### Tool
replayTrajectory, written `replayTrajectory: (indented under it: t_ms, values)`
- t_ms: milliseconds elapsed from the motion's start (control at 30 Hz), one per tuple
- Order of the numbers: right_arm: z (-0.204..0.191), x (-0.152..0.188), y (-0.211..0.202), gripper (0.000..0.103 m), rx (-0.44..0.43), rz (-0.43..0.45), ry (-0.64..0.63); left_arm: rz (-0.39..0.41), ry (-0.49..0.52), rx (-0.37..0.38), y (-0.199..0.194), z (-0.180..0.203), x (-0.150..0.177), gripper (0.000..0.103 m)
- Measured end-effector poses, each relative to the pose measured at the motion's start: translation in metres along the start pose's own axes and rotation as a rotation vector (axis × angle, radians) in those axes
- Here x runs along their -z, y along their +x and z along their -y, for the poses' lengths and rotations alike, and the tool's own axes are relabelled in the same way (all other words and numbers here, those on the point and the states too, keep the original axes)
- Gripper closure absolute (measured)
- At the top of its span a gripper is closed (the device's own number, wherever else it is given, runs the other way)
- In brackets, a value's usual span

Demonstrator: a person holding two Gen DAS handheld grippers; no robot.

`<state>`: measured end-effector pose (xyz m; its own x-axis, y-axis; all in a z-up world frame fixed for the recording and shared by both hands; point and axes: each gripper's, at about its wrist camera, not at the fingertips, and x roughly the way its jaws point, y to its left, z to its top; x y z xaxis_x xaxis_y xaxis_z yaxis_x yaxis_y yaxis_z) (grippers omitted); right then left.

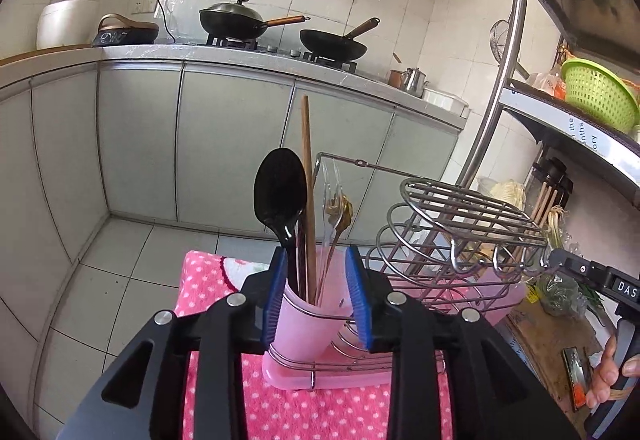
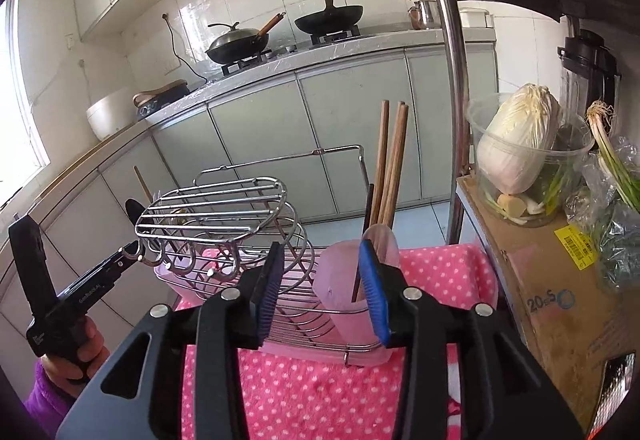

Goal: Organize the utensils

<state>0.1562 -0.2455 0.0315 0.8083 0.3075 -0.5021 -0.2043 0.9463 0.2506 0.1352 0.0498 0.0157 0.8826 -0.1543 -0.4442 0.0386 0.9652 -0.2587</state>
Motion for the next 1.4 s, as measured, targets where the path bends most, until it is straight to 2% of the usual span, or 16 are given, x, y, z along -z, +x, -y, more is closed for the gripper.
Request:
replayTrajectory:
  t_ms: [167,267,333,367,433,500,567,700,900,1400]
  values:
    - [-0.004,0.020,-0.014,0.061,-0.021,0.019,0.017,0.011,-0.034,0.036,-0.023,0.007,0.003,0.071]
    - [-0.009,0.034,-0.021,0.060,-0.031,0.021,0.018,0.015,-0.022,0.039,-0.036,0.014,0.007,0.061]
    - [-0.012,0.042,-0.024,0.059,-0.040,0.023,0.022,0.027,-0.019,0.037,-0.046,0.020,0.012,0.050]
    - [-0.014,0.047,-0.026,0.058,-0.040,0.025,0.022,0.031,-0.015,0.033,-0.051,0.022,0.016,0.048]
    - [-0.021,0.055,-0.030,0.054,-0.043,0.035,0.016,0.029,-0.011,0.026,-0.059,0.026,0.022,0.039]
    - [-0.027,0.064,-0.033,0.046,-0.036,0.048,0.014,0.023,-0.009,0.018,-0.065,0.029,0.029,0.037]
    - [-0.033,0.074,-0.035,0.039,-0.030,0.052,0.010,0.022,-0.005,0.004,-0.072,0.031,0.035,0.037]
    - [-0.043,0.090,-0.036,0.036,-0.013,0.034,-0.013,0.003,-0.015,-0.024,-0.079,0.031,0.045,0.037]
    - [-0.058,0.107,-0.045,0.035,0.061,0.050,-0.090,-0.022,-0.015,-0.033,-0.090,0.032,0.056,0.037]
    - [-0.063,0.120,-0.065,0.034,0.126,0.095,-0.078,-0.015,0.005,-0.042,-0.107,0.040,0.068,0.038]
